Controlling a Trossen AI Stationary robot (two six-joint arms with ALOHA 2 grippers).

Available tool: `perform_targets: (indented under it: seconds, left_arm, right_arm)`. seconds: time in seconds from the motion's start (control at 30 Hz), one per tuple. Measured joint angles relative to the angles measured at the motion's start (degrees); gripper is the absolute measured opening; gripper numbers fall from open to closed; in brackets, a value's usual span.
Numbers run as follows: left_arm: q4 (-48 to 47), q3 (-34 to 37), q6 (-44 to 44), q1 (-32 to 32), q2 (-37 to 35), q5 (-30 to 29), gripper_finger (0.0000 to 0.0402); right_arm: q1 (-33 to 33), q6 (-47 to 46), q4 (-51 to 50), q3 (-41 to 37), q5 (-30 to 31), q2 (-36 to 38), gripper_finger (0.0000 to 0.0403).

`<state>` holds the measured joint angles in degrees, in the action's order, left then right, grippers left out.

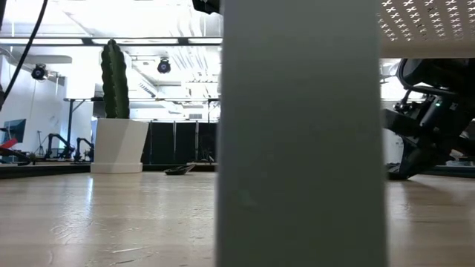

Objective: Pick & Place Mini shaped plates
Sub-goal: Stack the drop-shaped plate on top of the drop-shaped plate on the shelf

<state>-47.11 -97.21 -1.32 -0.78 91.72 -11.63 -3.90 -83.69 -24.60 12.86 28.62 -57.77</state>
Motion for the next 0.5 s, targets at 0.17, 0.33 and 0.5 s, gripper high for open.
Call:
perform_targets:
  seconds: [0.17,0.33,0.5]
  left_arm:
    - [0.00,0.00,0.00,-0.04,0.00,0.01,0.0000]
    - [-0.02,0.00,0.00,-0.02,0.00,-0.01,0.0000]
    - [-0.02,0.00,0.01,-0.02,0.00,-0.01,0.0000]
  right_arm:
    - [-0.02,3.00,0.02,0.00,0.04,0.33,0.0008]
    - [-0.04,4.98,-0.13,-0.11,-0.41,1.78,0.0008]
    - [-0.07,6.90,-0.10,-0.11,-0.66,4.01,0.0008]
